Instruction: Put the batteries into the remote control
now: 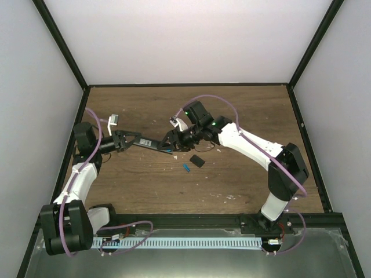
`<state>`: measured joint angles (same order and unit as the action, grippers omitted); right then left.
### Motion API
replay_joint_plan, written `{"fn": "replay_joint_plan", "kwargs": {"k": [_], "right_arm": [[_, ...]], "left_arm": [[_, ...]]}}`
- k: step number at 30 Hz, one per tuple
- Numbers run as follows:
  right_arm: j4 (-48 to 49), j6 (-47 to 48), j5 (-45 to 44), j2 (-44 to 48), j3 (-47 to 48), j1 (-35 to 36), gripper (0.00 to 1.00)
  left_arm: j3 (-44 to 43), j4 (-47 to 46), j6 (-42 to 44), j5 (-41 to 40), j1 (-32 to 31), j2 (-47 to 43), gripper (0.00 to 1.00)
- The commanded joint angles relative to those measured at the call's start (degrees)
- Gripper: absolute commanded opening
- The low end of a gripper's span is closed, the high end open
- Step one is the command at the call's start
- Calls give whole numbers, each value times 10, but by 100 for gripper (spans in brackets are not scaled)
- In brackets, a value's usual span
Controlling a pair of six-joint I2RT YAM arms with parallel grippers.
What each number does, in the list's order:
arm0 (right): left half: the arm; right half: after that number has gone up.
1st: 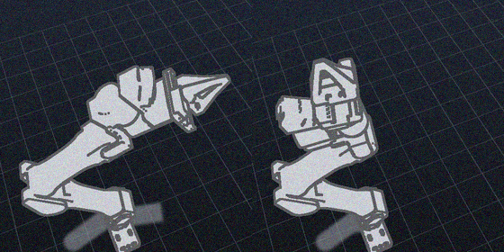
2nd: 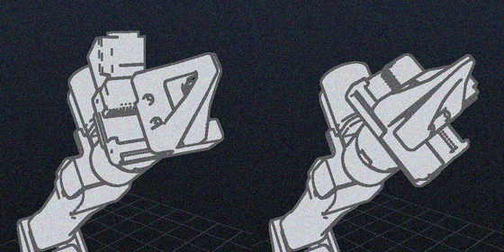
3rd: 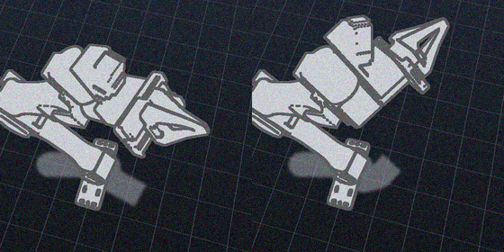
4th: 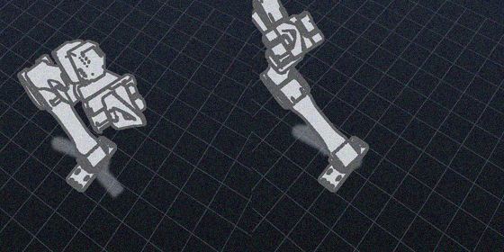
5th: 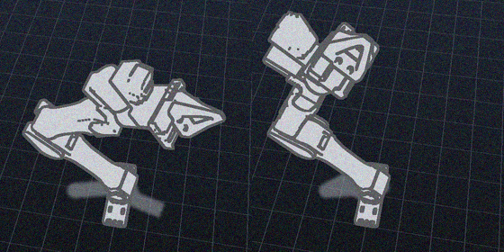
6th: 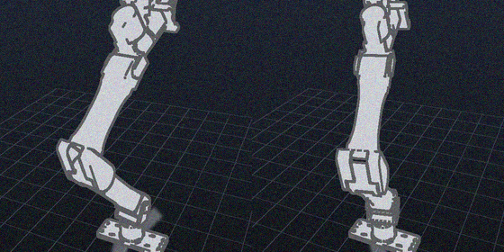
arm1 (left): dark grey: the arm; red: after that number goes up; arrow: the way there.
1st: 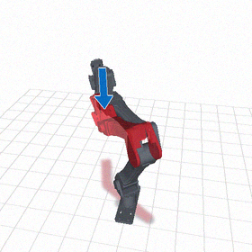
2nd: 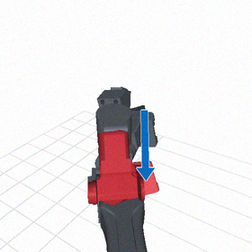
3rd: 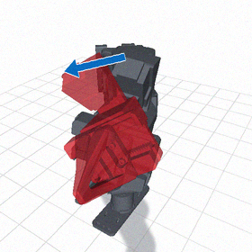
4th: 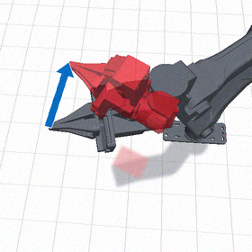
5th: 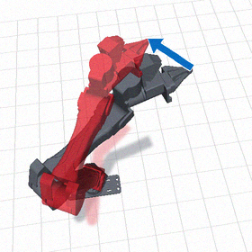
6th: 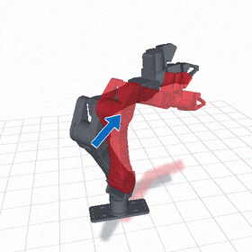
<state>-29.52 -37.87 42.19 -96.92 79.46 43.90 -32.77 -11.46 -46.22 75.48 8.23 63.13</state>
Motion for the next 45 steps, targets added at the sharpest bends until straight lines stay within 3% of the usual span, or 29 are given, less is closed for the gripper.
{"fn": "replay_joint_plan", "kwargs": {"k": [1,14,24,32,38,45], "right_arm": [[16,6,21,-5,28,2,54],[24,8,37,-11,22,1,38],[37,12,40,-3,10,1,33],[-4,55,-1,43,-34,-30,47],[-79,128,-145,91,-66,-40,60],[-97,175,-250,90,-130,-40,62]], "left_arm": [[3,-4,15,1,0,-8,0],[2,-3,16,2,0,-5,0],[1,-5,14,2,0,-5,0],[-4,-6,13,3,0,0,0],[-5,11,27,-5,0,8,0],[-20,49,55,-18,2,20,0]]}}
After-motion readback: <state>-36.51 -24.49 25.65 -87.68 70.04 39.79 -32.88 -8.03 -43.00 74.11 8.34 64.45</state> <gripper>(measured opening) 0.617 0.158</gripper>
